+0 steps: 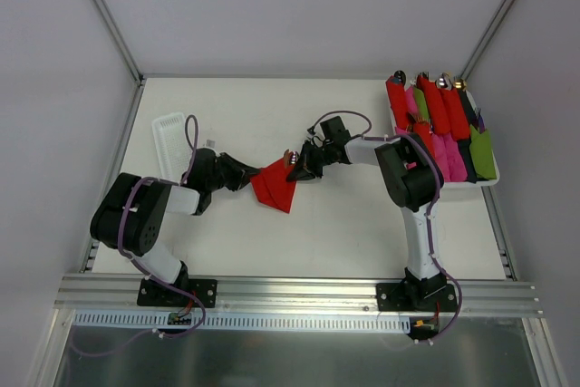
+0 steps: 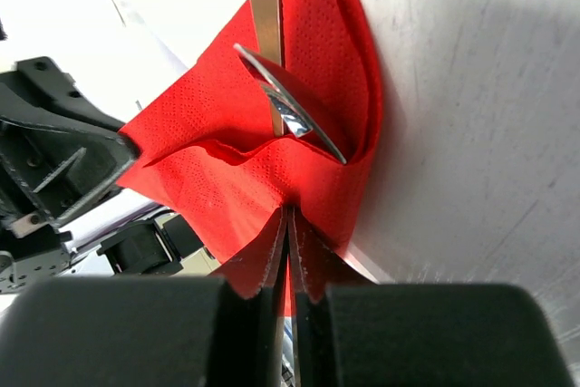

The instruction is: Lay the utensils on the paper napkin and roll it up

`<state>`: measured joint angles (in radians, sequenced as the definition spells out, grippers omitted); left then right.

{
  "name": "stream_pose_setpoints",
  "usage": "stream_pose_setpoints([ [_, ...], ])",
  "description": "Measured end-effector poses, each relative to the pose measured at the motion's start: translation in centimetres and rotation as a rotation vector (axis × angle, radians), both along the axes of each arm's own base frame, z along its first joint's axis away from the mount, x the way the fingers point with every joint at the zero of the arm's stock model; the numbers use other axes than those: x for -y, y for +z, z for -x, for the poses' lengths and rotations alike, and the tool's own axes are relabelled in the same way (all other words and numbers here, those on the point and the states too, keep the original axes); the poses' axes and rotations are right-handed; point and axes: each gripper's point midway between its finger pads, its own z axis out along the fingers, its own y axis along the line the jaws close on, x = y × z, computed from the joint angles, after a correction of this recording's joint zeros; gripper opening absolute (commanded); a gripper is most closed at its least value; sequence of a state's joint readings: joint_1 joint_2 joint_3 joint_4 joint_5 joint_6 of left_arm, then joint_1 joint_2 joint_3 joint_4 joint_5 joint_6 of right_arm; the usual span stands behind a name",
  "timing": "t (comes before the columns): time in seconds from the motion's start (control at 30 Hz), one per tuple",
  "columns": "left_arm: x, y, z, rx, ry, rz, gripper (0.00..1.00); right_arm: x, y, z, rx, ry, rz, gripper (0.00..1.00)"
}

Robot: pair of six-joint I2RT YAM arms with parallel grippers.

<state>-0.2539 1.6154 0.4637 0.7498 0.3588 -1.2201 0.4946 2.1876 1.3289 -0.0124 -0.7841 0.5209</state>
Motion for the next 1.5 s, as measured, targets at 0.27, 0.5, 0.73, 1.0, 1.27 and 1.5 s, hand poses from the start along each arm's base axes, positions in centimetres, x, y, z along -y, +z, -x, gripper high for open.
stream_pose_setpoints([
  [0.27,1.4,2.0,-0.6,0.040,-0.073,0.045,0.00,0.0,0.0,0.0,0.000,0.000,0.006,0.04],
  [0.5,3.7,2.0,-0.6,0.026,-0.135,0.118,0.00,-0.1,0.0,0.0,-0.002,-0.001,0.016,0.04],
  [0.73,7.5,1.3,0.7,-0.011,-0.203,0.195,0.00,-0.1,-0.1,0.1,-0.003,-0.002,0.019,0.04],
  [1.0,10.2,0.8,1.7,-0.027,-0.227,0.279,0.00,-0.1,-0.1,0.0,-0.003,-0.002,0.020,0.04],
  [1.27,10.6,-0.3,1.9,-0.077,-0.182,0.332,0.27,0.0,-0.1,0.0,-0.001,-0.004,0.023,0.03],
  [1.5,8.5,0.0,1.7,-0.051,-0.121,0.272,0.39,-0.1,-0.1,0.1,-0.001,0.000,0.023,0.03],
])
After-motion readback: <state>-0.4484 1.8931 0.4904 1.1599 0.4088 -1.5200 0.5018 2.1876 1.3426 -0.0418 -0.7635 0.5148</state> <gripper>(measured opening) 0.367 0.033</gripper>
